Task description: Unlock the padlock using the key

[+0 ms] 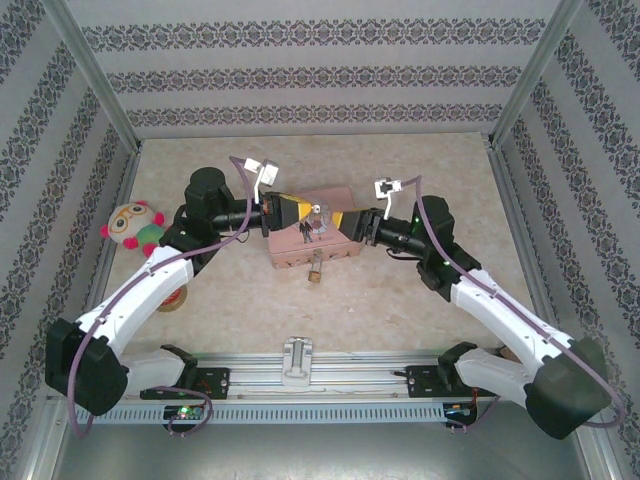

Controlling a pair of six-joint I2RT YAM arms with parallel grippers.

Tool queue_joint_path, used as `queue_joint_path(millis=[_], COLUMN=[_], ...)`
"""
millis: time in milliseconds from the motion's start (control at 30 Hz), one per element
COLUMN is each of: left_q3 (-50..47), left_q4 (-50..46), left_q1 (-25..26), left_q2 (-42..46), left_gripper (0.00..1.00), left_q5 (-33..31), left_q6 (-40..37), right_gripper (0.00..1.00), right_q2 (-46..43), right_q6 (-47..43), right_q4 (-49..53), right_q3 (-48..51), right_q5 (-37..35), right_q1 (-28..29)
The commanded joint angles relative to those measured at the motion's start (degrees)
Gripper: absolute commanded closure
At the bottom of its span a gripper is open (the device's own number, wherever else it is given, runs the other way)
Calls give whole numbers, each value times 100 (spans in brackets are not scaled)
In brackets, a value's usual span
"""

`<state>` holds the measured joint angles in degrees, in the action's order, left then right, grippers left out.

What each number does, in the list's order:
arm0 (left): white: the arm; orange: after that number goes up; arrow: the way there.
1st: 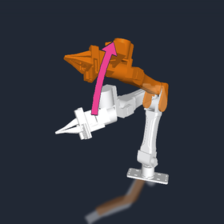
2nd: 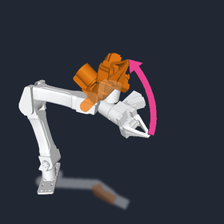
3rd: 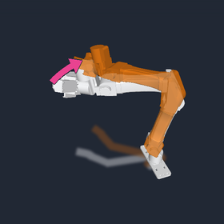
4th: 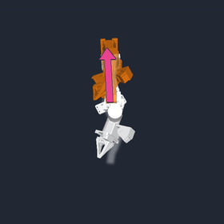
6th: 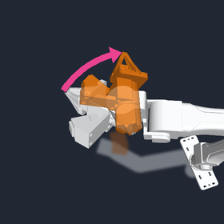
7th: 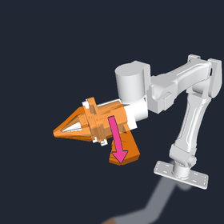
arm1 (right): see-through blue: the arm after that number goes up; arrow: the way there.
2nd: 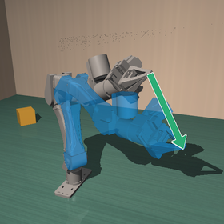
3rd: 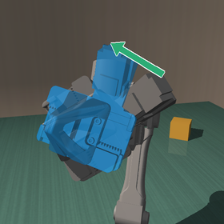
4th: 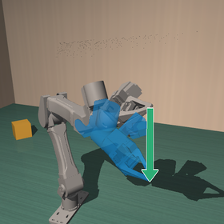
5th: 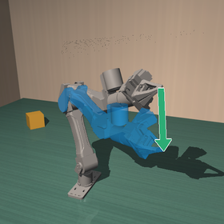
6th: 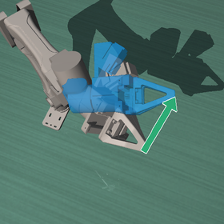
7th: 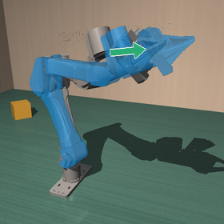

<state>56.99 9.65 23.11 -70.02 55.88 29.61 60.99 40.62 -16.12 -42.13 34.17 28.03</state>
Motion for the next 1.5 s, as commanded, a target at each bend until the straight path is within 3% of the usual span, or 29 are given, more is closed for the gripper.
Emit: queue_joint_path(millis=[0,333,833,1467], left_q3=[168,449,324,214], left_q4=[-1175,-1950,-1703,-1577], left_q1=[-52,-52,-45,-51], left_q2=[42,-3,-74,-92], left_gripper=[100,100,100,100], left_q5=[546,766,867,819], left_q6=[-904,-1650,-1505,-1405], right_gripper=[42,45,51,72], right_q2=[-263,-363,73,492], right_q6=[-532,-597,-525,-470], right_q4=[-228,-841,-1394,-1521], right_q3=[168,436,250,-32], right_q5=[-83,362,644,932], right_q1=[123,286,640,773])
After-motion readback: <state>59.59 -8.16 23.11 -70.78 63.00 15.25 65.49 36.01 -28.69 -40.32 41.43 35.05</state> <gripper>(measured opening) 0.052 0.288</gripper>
